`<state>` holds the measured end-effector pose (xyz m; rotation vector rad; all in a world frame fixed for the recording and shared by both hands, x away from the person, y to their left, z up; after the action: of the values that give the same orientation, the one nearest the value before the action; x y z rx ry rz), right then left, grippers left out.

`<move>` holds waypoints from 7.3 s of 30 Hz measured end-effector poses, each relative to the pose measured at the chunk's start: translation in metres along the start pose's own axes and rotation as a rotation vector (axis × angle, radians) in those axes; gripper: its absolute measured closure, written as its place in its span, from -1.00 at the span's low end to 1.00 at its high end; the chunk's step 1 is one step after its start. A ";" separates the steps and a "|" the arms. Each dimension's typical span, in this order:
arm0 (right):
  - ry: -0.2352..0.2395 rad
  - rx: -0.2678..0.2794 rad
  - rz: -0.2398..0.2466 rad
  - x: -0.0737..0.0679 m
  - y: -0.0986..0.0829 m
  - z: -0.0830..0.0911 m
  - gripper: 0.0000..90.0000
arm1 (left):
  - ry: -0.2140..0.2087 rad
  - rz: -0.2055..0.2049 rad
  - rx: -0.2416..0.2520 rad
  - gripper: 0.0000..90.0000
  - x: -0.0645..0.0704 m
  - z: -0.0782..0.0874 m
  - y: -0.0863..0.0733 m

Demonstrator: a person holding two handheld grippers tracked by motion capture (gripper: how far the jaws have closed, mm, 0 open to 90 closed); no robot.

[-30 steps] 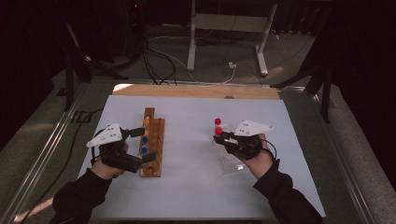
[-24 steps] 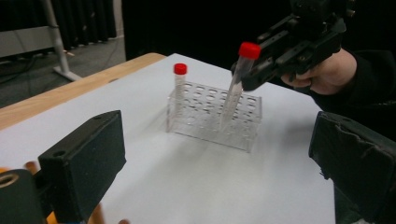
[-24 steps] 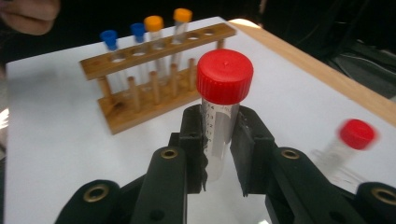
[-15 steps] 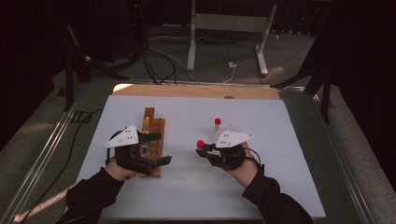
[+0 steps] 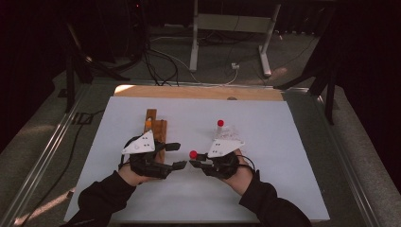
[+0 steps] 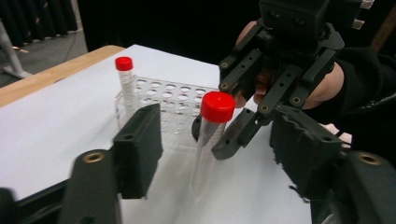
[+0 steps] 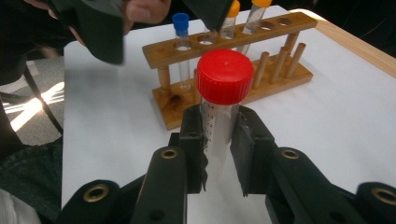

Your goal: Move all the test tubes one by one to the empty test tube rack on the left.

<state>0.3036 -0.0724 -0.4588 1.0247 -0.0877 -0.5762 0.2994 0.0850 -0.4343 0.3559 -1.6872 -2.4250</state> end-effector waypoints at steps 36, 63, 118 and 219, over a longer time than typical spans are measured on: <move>-0.014 0.053 -0.038 -0.004 0.010 0.005 0.11 | 0.056 -0.072 -0.005 0.60 -0.013 -0.004 0.017; -0.097 0.192 -0.132 0.015 0.012 0.035 -1.00 | 0.335 -0.014 -0.003 0.60 -0.112 0.045 0.033; -0.079 0.180 -0.132 0.012 0.011 0.037 -1.00 | 0.437 0.136 -0.084 0.60 -0.152 0.055 -0.061; -0.353 0.039 -0.156 0.125 0.044 0.042 0.67 | 0.288 0.048 -0.007 -0.95 -0.061 0.086 -0.023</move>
<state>0.4137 -0.1496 -0.4250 0.9640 -0.3337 -0.8972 0.3334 0.1868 -0.4208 0.6226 -1.5441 -2.2184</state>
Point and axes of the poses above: each handheld gripper's, and its own axes: z roughly backward along the jaws, y roughly out of its top, x roughly to its right, the point moved 6 cm from there along -z, roughly forward along the jaws, and after that the axes turned 13 degrees about -z, right-handed, at the moved point
